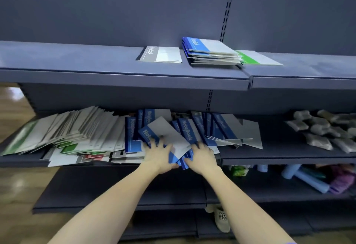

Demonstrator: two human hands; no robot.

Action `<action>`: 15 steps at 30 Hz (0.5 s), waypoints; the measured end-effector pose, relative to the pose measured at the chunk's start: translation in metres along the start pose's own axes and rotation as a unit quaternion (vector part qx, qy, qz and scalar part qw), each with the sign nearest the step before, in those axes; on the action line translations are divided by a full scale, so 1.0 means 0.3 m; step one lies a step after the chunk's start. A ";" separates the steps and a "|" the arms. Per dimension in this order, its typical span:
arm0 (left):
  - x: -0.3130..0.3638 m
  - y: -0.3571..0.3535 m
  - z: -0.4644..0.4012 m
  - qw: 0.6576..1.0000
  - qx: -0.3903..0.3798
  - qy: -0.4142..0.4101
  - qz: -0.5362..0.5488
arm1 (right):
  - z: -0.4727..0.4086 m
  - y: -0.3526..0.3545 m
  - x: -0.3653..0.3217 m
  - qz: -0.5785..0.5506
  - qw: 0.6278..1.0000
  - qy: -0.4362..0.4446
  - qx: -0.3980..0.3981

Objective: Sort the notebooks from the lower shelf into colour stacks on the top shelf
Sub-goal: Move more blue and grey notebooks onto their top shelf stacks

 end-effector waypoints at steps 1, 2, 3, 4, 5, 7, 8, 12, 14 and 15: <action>0.003 -0.003 -0.003 1.000 -0.001 0.005 -0.005 | -0.002 0.001 0.008 -0.008 1.000 0.005 0.002; 0.005 0.000 -0.006 1.000 0.000 0.008 -0.007 | -0.002 -0.001 0.014 -0.019 1.000 0.010 0.002; 0.005 0.006 -0.009 1.000 0.000 0.010 -0.006 | -0.002 -0.005 0.019 -0.029 0.999 0.016 0.003; 0.005 0.014 -0.012 1.000 0.002 0.010 -0.005 | -0.002 -0.011 0.021 -0.034 0.999 0.021 0.008; 0.004 0.022 -0.013 1.000 0.003 0.010 -0.004 | -0.003 -0.016 0.022 -0.036 0.999 0.025 0.013; 0.001 0.033 -0.014 1.000 0.003 0.013 0.000 | -0.004 -0.019 0.021 -0.035 0.998 0.035 0.028; -0.001 0.034 -0.015 1.000 0.001 0.016 0.007 | -0.004 -0.016 0.020 -0.034 0.998 0.041 0.036; -0.012 0.036 -0.009 0.999 -0.001 0.019 0.040 | 0.000 -0.007 0.025 -0.027 0.996 0.068 0.049; -0.018 0.033 -0.003 0.999 -0.001 0.017 0.044 | 0.004 -0.006 0.030 -0.025 0.994 0.083 0.060; -0.016 0.030 0.001 0.999 -0.005 0.018 0.040 | 0.007 -0.005 0.033 -0.026 0.993 0.090 0.067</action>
Point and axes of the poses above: each hand's wrist, its own z-axis away from the middle knuckle, its own y-axis out of the back of the hand, x = y × z, the point moved 5 cm from there along -z, towards the middle knuckle, and after that the axes turned 4 degrees about -x, right-handed, at the moved point
